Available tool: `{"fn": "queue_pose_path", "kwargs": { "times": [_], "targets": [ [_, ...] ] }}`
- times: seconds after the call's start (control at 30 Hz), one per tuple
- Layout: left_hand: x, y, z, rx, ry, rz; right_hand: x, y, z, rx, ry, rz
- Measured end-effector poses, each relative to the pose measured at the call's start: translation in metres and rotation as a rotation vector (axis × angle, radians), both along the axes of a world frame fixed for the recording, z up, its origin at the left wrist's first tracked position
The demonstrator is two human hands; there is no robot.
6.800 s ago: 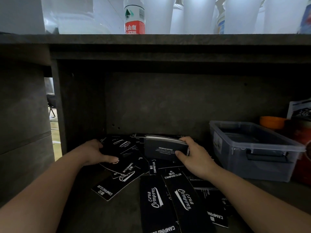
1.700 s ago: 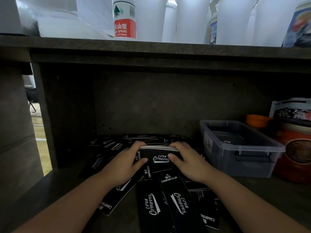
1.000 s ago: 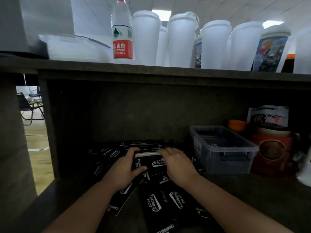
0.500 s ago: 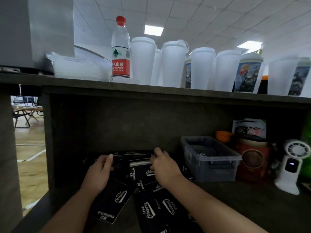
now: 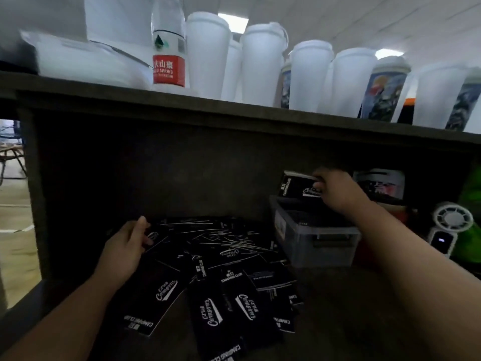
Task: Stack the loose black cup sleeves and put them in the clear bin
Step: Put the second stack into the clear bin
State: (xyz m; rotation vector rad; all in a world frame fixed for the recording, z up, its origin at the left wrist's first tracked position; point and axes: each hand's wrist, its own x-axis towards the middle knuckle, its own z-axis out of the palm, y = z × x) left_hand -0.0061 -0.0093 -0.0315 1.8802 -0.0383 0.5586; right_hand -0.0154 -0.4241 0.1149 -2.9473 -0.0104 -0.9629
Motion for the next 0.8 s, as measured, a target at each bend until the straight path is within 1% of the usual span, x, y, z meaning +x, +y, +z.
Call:
{"fn": "queue_pose_path", "kwargs": {
  "times": [0.07,0.13,0.27,0.37,0.43,0.57,0.6,0.7,0.8],
  "targets": [
    [0.001,-0.002,0.002,-0.009,0.007,0.002,0.009,-0.012,0.000,-0.076,0.135,-0.048],
    [0.001,-0.001,0.004,-0.020,0.015,0.002,0.017,-0.016,-0.004,-0.094,0.214,-0.058],
    [0.002,0.002,0.000,-0.031,0.008,0.001,0.043,-0.031,-0.016,-0.056,0.267,-0.041],
    [0.002,0.001,0.001,-0.044,0.013,0.002,0.054,-0.042,-0.020,-0.064,0.366,-0.045],
    [0.002,0.001,0.003,-0.023,0.041,-0.010,0.053,-0.043,-0.020,-0.091,0.437,-0.081],
    [0.007,-0.001,-0.001,0.005,0.070,-0.044,0.055,-0.037,-0.026,-0.234,0.472,-0.103],
    [0.009,-0.001,-0.002,-0.001,0.068,-0.047,0.058,-0.036,-0.029,-0.249,0.510,-0.091],
    [0.011,-0.001,-0.002,-0.029,0.078,-0.041,0.065,-0.036,-0.043,-0.213,0.656,-0.021],
    [0.013,0.000,-0.002,-0.038,0.092,-0.034,0.069,-0.031,-0.051,-0.204,0.655,-0.014]
  ]
}}
